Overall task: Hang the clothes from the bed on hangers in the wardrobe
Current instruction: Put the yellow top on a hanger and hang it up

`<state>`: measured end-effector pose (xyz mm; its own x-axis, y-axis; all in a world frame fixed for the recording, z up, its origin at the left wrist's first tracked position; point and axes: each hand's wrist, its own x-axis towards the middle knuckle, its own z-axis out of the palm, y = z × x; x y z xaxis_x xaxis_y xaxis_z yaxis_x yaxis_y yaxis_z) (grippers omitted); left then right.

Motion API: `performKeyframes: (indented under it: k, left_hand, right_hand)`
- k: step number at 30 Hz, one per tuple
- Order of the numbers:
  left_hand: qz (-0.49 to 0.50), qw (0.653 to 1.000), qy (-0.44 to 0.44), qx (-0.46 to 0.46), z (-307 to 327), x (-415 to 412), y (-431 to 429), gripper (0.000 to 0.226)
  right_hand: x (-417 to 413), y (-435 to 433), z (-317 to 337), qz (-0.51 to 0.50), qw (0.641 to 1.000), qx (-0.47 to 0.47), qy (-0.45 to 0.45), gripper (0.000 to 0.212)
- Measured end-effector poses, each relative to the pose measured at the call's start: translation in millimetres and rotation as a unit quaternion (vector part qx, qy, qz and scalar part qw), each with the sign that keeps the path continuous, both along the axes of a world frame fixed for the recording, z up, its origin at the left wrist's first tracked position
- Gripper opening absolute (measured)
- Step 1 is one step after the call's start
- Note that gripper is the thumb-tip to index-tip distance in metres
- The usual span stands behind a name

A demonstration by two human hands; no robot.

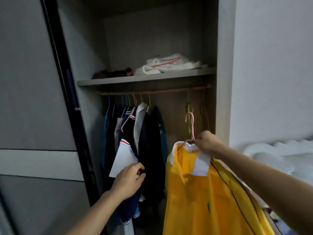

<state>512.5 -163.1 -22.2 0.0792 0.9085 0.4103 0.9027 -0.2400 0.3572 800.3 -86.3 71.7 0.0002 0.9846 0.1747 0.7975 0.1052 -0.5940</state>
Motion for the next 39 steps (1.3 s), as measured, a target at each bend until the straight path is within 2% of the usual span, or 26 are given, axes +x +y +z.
performKeyframes:
  k: [6,10,15,19,22,25,29,32,34,35,37,39]
  left_hand:
    - [-0.010,1.000,0.001,-0.014,5.3,-40.4,72.3,0.017]
    - [-0.003,1.000,-0.002,0.005,35.1,-60.8,132.6,0.011]
    - [0.039,0.997,-0.006,0.061,54.7,-70.7,197.9,0.015]
    - [0.037,0.997,-0.004,0.062,53.6,-82.3,226.0,0.017]
    - [0.040,0.995,-0.010,0.088,63.5,-98.5,248.6,0.019]
    - [0.033,0.993,-0.013,0.111,73.7,-111.8,273.9,0.020]
    - [-0.004,0.990,-0.017,0.138,88.7,-121.8,311.4,0.016]
    - [-0.054,0.986,-0.011,0.155,101.5,-124.8,342.0,0.015]
    - [-0.091,0.980,-0.021,0.174,111.0,-118.8,359.6,0.014]
    - [-0.108,0.975,-0.021,0.191,116.3,-112.5,366.4,0.015]
    - [-0.148,0.962,-0.005,0.230,124.9,-95.2,377.7,0.021]
    - [-0.195,0.948,0.011,0.252,129.4,-73.6,384.6,0.028]
  right_hand:
    - [-58.6,113.5,28.4,0.005,0.989,0.012,0.146,0.016]
    - [-90.3,192.4,66.7,0.009,0.982,0.045,0.182,0.018]
    - [-128.2,275.4,87.6,-0.002,0.985,0.092,0.146,0.018]
    - [-150.0,322.4,84.7,-0.028,0.985,0.132,0.103,0.017]
    - [-161.1,351.1,81.6,-0.041,0.989,0.125,0.069,0.022]
    - [-176.7,370.4,67.4,-0.024,0.993,0.114,0.030,0.027]
    - [-198.1,386.8,44.1,0.026,0.989,0.144,0.036,0.035]
    - [-190.7,382.4,50.7,0.074,0.987,0.139,0.042,0.037]
    - [-172.9,371.7,61.0,0.032,0.985,0.166,-0.013,0.028]
    - [-161.7,365.1,65.4,-0.022,0.978,0.193,-0.070,0.025]
    - [-139.2,347.8,71.6,-0.145,0.939,0.240,-0.201,0.025]
    - [-118.4,331.1,71.7,-0.197,0.907,0.247,-0.280,0.026]
